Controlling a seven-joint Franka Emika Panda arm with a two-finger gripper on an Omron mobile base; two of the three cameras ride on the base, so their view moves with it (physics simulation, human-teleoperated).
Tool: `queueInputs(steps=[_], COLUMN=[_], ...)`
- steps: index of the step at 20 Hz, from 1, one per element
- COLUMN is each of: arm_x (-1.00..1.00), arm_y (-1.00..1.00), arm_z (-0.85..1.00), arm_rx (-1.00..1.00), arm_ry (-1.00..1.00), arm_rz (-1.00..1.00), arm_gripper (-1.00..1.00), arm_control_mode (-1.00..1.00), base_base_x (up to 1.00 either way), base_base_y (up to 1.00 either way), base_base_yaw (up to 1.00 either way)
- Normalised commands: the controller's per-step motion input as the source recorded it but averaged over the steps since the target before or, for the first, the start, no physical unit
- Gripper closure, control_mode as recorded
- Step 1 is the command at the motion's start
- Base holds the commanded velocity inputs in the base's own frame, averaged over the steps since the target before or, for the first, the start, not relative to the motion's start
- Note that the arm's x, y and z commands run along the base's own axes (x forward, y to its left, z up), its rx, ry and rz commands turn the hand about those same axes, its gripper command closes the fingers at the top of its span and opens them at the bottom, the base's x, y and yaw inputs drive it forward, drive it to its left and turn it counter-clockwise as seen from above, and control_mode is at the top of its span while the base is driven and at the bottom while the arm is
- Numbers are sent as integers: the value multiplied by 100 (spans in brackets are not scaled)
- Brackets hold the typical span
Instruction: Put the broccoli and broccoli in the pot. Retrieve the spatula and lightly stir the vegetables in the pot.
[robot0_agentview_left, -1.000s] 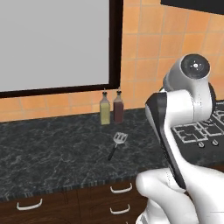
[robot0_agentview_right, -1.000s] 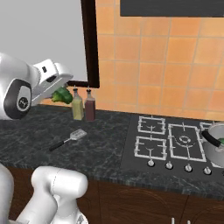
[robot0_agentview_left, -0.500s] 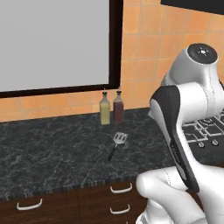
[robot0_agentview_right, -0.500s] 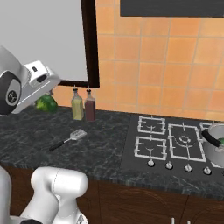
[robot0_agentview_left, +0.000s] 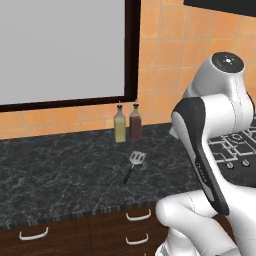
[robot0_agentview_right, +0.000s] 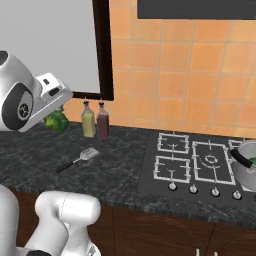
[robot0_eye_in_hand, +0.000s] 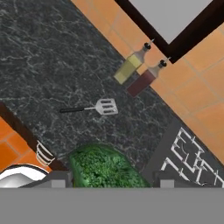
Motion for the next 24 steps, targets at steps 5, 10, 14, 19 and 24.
queueInputs(steps=[5, 10, 14, 19, 24], arm_x=[0, 0, 0, 0, 0], arm_y=[0, 0, 0, 0, 0], arm_z=[-8, 0, 0, 0, 0], arm_rx=[-3, 0, 0, 0, 0], arm_ry=[3, 0, 0, 0, 0], arm_rz=[0, 0, 0, 0, 0], arm_gripper=[100, 100, 100, 100, 100], arm_control_mode=[-100, 100, 100, 100, 100], base_base_x=[0, 0, -3, 0, 8], base_base_y=[0, -42, -86, -77, -88], base_base_yaw=[0, -3, -5, -4, -1])
